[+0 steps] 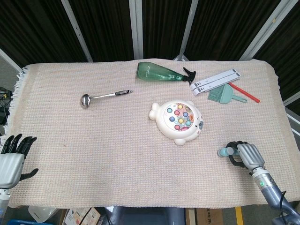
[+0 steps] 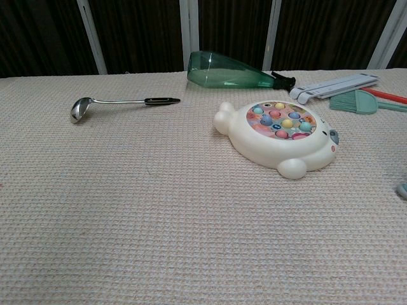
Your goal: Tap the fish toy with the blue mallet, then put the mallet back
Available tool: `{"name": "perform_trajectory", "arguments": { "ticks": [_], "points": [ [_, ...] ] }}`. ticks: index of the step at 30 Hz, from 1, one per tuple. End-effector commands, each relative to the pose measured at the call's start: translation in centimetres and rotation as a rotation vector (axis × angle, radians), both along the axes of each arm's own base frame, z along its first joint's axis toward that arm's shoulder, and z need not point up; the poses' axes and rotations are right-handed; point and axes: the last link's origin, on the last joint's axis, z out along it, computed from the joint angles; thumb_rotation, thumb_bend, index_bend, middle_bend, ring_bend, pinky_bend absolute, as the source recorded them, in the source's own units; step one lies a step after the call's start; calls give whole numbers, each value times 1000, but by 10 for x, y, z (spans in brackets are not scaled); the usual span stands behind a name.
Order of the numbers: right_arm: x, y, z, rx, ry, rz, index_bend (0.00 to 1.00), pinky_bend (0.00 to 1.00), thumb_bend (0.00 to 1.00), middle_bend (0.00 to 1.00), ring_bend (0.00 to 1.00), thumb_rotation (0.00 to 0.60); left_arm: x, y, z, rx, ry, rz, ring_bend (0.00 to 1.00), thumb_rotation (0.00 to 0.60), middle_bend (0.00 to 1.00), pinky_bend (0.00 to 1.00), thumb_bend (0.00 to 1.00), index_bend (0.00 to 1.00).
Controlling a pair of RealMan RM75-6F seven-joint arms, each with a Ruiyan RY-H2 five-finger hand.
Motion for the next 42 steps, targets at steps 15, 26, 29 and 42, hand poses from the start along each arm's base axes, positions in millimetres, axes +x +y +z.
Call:
{"name": "perform_trajectory", "arguments": {
  "ticks": [15,26,29,42],
  "points": [
    [1,-1,-1,-9,-28,15,615,458,653,552,468,600,1,2,-1,-12,2,3,0,600,115,0,44,156],
    [18,-12,5,-60,-90,89,748,562,719,665,582,600,1,5,-4,-24,-4,4,0,600,114,0,44,157],
    [31,-20,8,-64,-89,140,785,596,736,700,615,600,2,7,-4,-25,-7,-1,0,600,114,0,44,157],
    [114,-77,28,-62,29,392,892,676,780,785,701,600,8,8,-5,-29,-5,-40,0,600,118,0,44,157]
  ]
}}
